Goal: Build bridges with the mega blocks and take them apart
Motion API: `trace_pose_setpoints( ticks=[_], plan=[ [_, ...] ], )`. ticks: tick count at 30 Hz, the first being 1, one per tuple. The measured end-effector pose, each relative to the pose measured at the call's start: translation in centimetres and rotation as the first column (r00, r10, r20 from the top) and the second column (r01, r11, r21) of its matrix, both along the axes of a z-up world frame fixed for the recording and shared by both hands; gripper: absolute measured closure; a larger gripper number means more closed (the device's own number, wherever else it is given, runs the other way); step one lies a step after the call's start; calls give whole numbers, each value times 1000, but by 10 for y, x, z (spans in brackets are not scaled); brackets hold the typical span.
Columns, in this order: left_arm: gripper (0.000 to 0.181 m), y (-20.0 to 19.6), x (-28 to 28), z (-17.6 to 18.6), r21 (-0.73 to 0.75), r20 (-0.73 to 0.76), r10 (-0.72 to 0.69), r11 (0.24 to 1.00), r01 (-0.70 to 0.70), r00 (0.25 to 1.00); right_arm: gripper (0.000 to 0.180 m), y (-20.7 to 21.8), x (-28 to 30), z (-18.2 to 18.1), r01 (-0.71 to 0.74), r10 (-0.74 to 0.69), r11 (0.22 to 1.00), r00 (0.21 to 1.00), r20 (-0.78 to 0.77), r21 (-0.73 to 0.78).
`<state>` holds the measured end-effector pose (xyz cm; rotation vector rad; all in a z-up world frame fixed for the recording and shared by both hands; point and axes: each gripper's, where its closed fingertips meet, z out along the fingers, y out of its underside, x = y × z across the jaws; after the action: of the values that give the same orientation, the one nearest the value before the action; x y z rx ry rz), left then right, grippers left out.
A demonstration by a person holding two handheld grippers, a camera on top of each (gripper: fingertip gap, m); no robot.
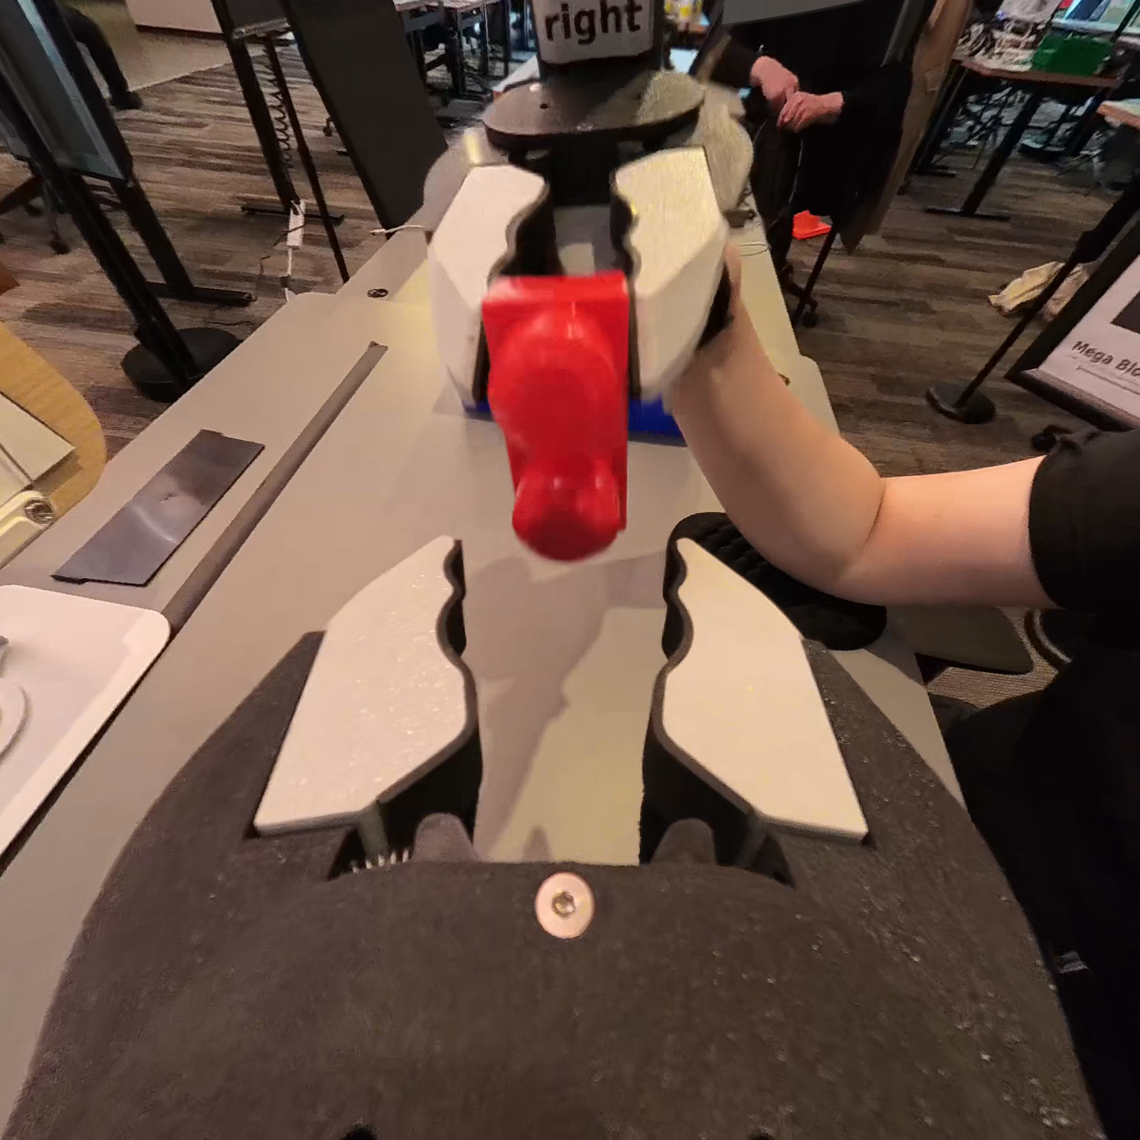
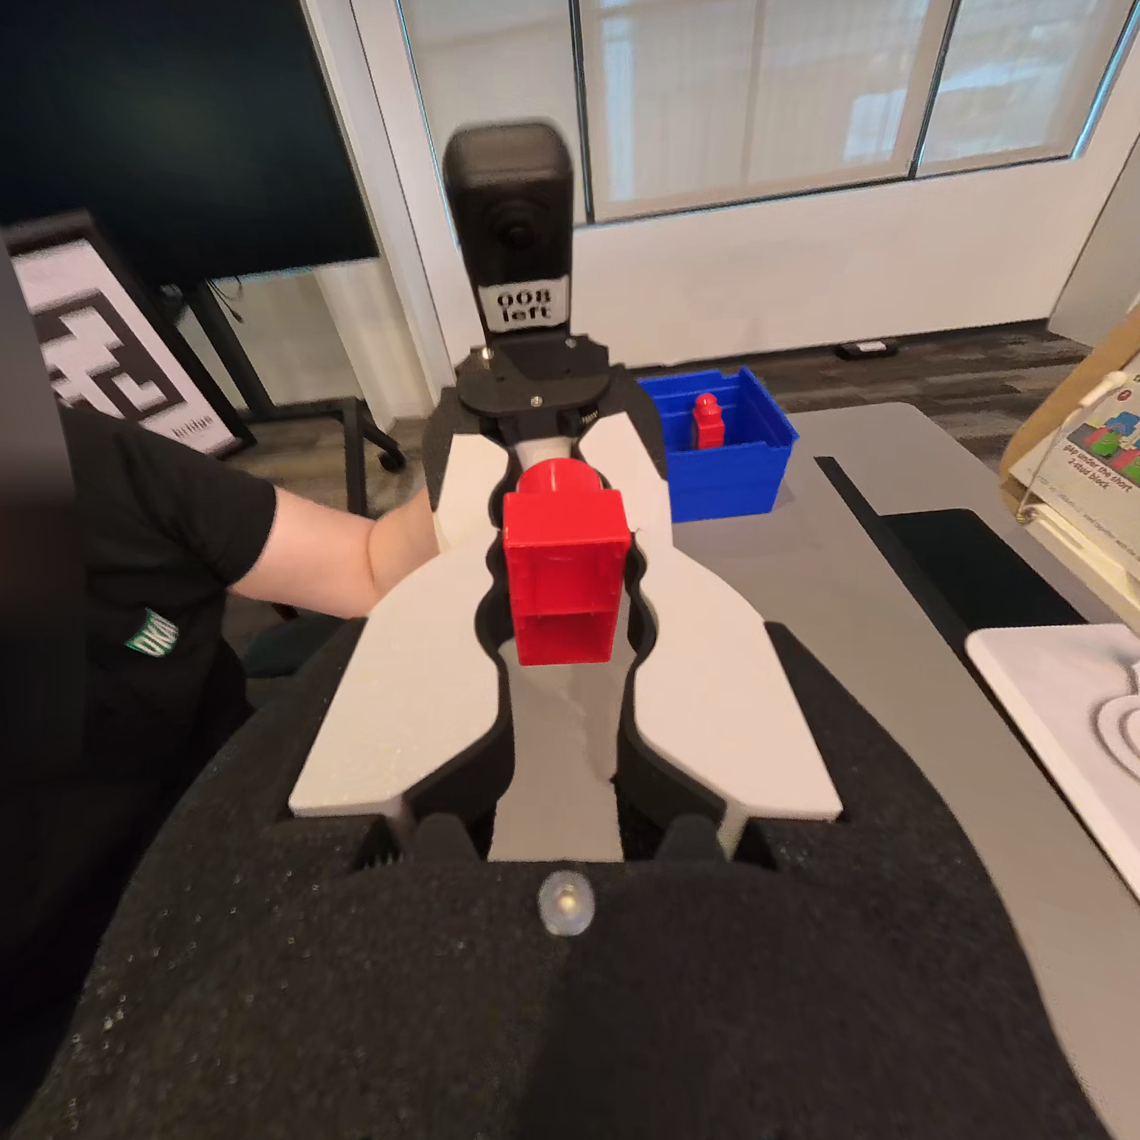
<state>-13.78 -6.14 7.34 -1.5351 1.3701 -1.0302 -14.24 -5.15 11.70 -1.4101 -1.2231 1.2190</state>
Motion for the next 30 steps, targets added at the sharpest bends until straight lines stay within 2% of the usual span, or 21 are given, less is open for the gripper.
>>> trace_pose_setpoints(
  ticks=[4, 6, 8, 10, 11, 13, 15, 16, 17, 18, 20, 23, 30],
  plan=[
    [120, -5, -3, 5, -8, 22, -26, 1000, 26, 999, 144, 1, 40, 18, -40, 24, 991, 992, -123, -131],
    [122, -6, -5, 9, -29, 42, -38, 999, 39, 998, 144, 9, 70, 25, 43, -67, 986, 986, -152, -160],
    [123, -5, -8, 10, -36, 44, -30, 999, 32, 999, 144, 20, 107, 26, 209, -231, 964, 965, -127, -167],
    [125, -3, -12, 11, -33, 42, -19, 999, 21, 999, 144, 35, 163, 22, 495, -504, 861, 862, -55, -118],
    [125, -2, -13, 12, -32, 42, -15, 999, 16, 999, 144, 39, 199, 19, 645, -649, 759, 761, -21, -85],
    [126, 0, -17, 13, -27, 45, -9, 1000, 10, 999, 144, 38, 288, 5, 899, -897, 436, 437, 60, -33],
    [127, 4, -19, 13, -33, 47, 1, 999, 1, 999, 144, 13, 372, -20, 992, -981, 106, 117, 157, -74],
    [127, 6, -20, 12, -44, 47, 6, 999, -4, 999, 144, -1, 405, -37, 992, -979, -18, 8, 203, -127],
    [127, 8, -21, 10, -58, 47, 10, 998, -7, 999, 144, -14, 430, -54, 975, -969, -108, -59, 241, -195],
    [128, 10, -22, 9, -72, 49, 13, 997, -10, 999, 144, -24, 449, -72, 950, -956, -165, -88, 280, -266],
    [128, 13, -23, 8, -95, 54, 17, 995, -12, 998, 144, -33, 469, -104, 916, -933, -214, -88, 350, -338],
    [129, 13, -25, 8, -109, 65, 2, 994, 5, 998, 144, -36, 484, -140, 914, -882, -260, -93, 462, -311],
    [130, 16, -27, 7, -127, 70, 15, 992, -6, 997, 144, -33, 491, -161, 907, -843, -301, -107, 528, -296]
  ],
)
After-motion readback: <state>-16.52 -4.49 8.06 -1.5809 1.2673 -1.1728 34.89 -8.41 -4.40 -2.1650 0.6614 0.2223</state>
